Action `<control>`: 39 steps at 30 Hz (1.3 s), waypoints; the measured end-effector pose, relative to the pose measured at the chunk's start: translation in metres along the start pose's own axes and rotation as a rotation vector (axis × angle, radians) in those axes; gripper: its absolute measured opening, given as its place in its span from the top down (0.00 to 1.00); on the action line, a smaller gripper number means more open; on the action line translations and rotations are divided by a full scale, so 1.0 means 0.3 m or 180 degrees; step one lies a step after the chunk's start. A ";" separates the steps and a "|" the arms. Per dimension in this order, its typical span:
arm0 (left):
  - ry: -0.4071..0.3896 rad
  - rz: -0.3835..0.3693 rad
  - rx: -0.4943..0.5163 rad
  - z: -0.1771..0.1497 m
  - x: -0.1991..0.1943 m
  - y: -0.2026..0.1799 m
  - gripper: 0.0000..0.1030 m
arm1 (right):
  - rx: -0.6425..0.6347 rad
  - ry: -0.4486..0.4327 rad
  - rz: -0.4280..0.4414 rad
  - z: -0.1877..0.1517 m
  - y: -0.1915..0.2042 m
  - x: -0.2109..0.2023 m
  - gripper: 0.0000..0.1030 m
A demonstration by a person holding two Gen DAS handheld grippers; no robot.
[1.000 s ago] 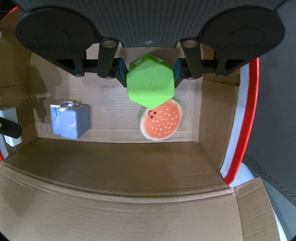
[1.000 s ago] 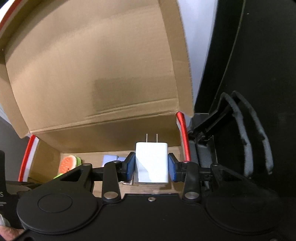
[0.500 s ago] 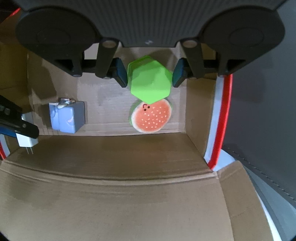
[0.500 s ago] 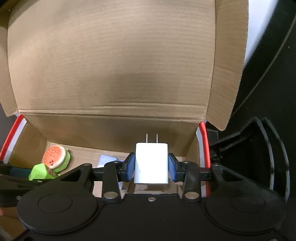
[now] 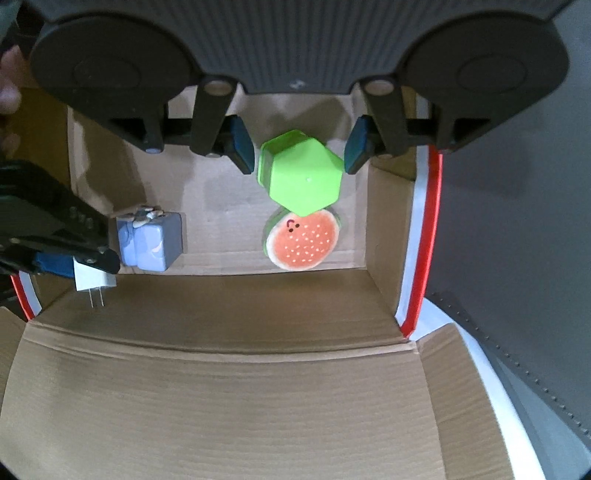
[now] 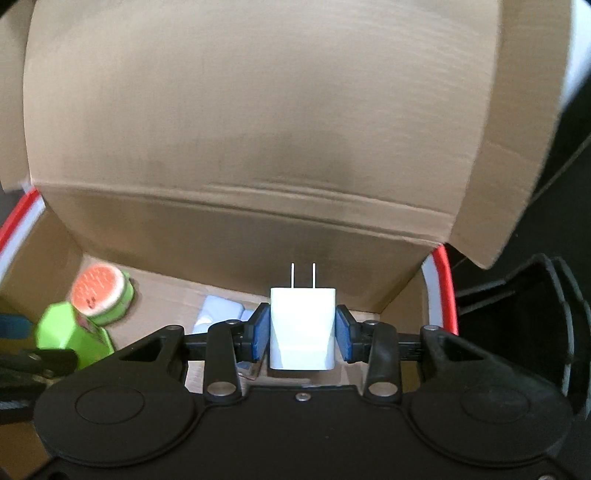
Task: Organize objects
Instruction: 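Open the left tool releasing the hexagon while the right tool releases the charger, then raise both tools out of the shoebox and back away from it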
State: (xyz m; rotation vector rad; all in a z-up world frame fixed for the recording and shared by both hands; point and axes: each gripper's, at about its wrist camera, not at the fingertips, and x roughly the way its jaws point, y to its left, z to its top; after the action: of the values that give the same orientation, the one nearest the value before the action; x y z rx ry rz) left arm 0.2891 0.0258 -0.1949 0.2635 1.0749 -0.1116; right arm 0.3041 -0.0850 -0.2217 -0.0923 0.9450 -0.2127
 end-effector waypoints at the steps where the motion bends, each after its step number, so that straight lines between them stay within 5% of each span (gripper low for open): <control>1: 0.0002 -0.0004 -0.0006 -0.003 -0.003 0.003 0.49 | -0.0120 -0.0021 -0.0064 -0.003 0.019 0.003 0.64; 13: -0.0039 -0.0062 -0.0090 -0.018 -0.023 0.046 0.49 | -0.0346 0.0212 -0.0340 -0.021 0.046 0.086 0.59; 26: -0.0135 -0.0137 -0.0074 -0.029 -0.110 0.035 0.49 | -0.0015 0.0057 -0.0003 0.021 -0.054 -0.054 0.57; 29: -0.0181 -0.0158 -0.0073 -0.029 -0.149 0.037 0.42 | 0.0103 -0.0011 0.0050 0.029 -0.084 -0.113 0.52; 34: -0.0314 -0.0178 -0.0064 -0.028 -0.231 0.048 0.32 | 0.0249 -0.0193 0.0169 0.034 -0.125 -0.226 0.24; 39: -0.0371 -0.0232 -0.0149 -0.047 -0.300 0.070 0.26 | 0.0409 -0.0432 0.0260 0.051 -0.160 -0.358 0.17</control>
State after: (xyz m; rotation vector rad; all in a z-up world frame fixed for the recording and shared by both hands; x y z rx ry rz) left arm 0.2389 0.0466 -0.1187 0.1737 0.9701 -0.1650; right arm 0.2489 -0.1084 -0.1194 0.0497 0.7962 -0.1888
